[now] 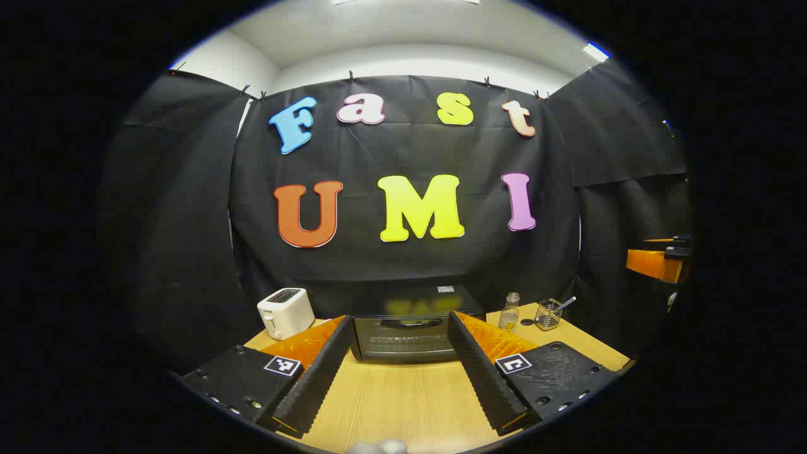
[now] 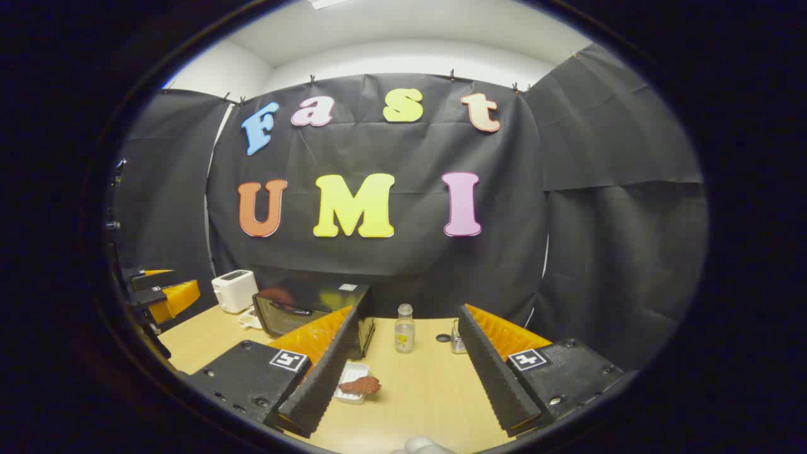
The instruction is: Open the electric oven with the left hand, put the food in, and close the electric oven.
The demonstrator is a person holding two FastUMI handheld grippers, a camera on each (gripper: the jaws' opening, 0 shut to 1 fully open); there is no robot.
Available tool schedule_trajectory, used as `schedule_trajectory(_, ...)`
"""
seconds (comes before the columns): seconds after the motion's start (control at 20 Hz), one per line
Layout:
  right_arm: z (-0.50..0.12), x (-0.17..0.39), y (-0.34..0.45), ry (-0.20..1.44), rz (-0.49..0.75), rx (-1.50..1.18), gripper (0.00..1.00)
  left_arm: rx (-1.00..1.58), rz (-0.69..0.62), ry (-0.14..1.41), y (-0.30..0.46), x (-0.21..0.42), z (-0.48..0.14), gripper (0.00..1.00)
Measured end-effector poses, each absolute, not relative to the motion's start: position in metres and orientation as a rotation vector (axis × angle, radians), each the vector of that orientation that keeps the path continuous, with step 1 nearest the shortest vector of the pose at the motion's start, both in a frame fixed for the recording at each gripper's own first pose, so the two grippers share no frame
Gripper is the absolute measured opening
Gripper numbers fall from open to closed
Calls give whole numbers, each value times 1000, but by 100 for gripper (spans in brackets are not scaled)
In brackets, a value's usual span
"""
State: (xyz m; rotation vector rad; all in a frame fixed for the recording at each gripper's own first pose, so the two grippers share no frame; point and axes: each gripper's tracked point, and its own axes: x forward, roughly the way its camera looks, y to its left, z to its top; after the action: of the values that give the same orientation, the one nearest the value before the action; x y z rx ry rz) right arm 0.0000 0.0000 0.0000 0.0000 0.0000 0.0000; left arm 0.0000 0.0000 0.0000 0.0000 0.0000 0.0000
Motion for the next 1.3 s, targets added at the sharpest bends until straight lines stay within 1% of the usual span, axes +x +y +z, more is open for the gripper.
schedule_trajectory(0.05,2,1,3,-6,3,-3,100,3,-4,-5,-1,3,2,96)
schedule_trajectory(0.1,5,1,2,-12,-3,-2,96,4,-15,-1,-4,5,2,96)
schedule_trajectory(0.15,5,2,3,-16,0,3,100,6,-24,-1,-6,6,1,96)
schedule_trajectory(0.2,3,3,6,-16,4,7,97,9,-22,-5,-5,6,2,97)
schedule_trajectory(0.25,2,5,7,-12,5,6,100,10,-19,-9,-3,6,4,96)
schedule_trajectory(0.6,-1,7,4,-8,-8,13,100,4,-18,-28,-3,15,5,96)
schedule_trajectory(0.65,-1,6,5,-4,-8,15,96,3,-18,-26,-3,17,3,96)
schedule_trajectory(0.7,-2,6,5,0,-9,16,100,-1,-26,-25,-5,21,2,96)
schedule_trajectory(0.8,0,5,6,2,-14,14,100,-8,-30,-24,-6,31,-2,96)
schedule_trajectory(0.85,0,4,5,7,-19,12,96,-8,-31,-26,-7,38,-4,96)
schedule_trajectory(1.05,0,-2,3,31,-56,7,96,-11,-67,-13,-22,85,-22,96)
schedule_trajectory(1.1,0,-4,3,37,-65,4,100,-14,-81,1,-27,99,-29,96)
schedule_trajectory(1.15,0,-5,2,42,-74,2,100,-14,-94,6,-33,114,-35,96)
schedule_trajectory(1.2,-1,-7,1,47,-81,1,96,-10,-103,9,-38,131,-41,96)
schedule_trajectory(1.25,-2,-7,0,57,-91,0,100,-6,-102,25,-40,146,-49,96)
schedule_trajectory(1.3,-5,-9,-1,69,-101,0,100,-3,-108,31,-44,160,-58,96)
